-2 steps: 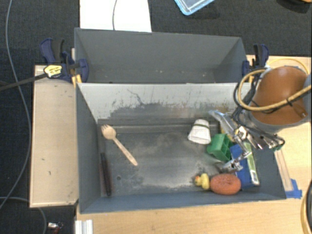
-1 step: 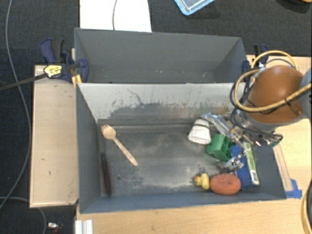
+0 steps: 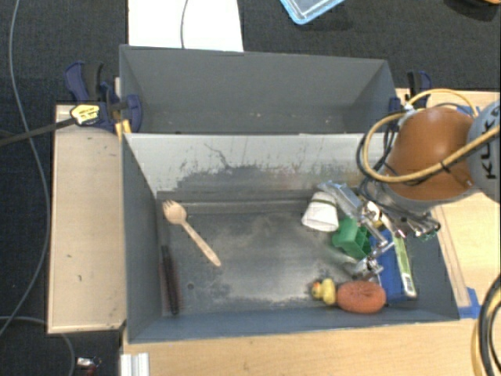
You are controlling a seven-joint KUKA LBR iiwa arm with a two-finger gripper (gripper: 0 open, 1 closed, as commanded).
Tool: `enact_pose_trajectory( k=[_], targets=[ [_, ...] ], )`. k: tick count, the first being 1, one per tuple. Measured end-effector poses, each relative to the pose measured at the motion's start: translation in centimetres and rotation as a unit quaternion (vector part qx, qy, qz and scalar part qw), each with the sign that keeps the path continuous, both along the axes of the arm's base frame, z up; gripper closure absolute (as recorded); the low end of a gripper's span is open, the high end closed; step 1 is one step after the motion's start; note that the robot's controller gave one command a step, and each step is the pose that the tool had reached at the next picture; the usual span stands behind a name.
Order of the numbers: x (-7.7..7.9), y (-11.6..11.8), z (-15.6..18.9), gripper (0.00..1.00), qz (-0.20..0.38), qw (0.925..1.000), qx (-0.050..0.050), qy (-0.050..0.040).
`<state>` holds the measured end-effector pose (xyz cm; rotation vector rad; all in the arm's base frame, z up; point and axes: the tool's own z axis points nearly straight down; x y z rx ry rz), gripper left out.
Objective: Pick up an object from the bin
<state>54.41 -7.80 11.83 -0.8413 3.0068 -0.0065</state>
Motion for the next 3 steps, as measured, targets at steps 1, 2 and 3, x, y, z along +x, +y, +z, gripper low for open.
enact_pose_trajectory(
  k=[1, 2, 3],
  targets=[
    [-0.1, 1.2, -3.2, 1.00, -0.031, 0.9995, 0.001, -0.0016],
    [4.0, 2.7, -3.7, 1.00, 0.109, 0.9941, -0.002, -0.0044],
    [2.4, -2.3, -4.4, 1.00, -0.049, 0.9988, 0.003, -0.0046]
  ],
)
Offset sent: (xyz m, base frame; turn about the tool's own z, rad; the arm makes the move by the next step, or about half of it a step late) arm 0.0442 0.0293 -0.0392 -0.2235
